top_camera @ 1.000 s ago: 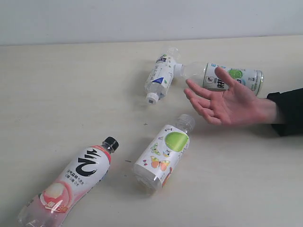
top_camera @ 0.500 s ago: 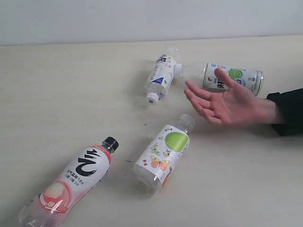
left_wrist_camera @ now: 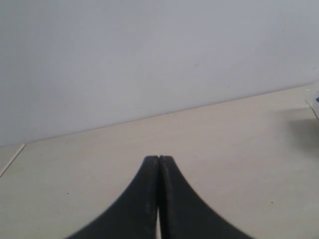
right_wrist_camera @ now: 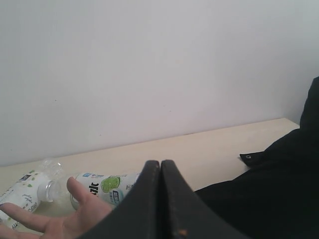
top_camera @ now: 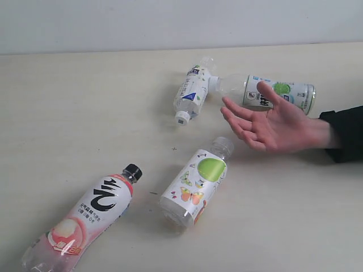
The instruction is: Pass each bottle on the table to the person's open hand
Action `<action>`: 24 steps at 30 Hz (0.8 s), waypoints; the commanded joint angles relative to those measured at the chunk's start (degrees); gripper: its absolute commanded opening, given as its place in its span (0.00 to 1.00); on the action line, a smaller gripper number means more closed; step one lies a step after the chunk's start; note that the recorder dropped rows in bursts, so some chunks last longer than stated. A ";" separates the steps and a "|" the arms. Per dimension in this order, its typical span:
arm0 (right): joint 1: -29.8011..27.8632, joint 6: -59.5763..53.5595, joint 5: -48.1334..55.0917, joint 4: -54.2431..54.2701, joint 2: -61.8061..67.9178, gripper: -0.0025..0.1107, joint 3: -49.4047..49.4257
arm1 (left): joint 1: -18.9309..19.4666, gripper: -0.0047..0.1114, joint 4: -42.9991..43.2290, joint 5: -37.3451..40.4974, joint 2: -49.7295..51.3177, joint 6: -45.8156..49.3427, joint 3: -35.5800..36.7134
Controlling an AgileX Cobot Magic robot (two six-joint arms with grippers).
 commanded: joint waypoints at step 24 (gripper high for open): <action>0.05 -0.03 -0.17 0.28 -0.36 0.02 0.28 | 0.07 0.04 -0.50 -33.77 7.03 -51.66 -4.77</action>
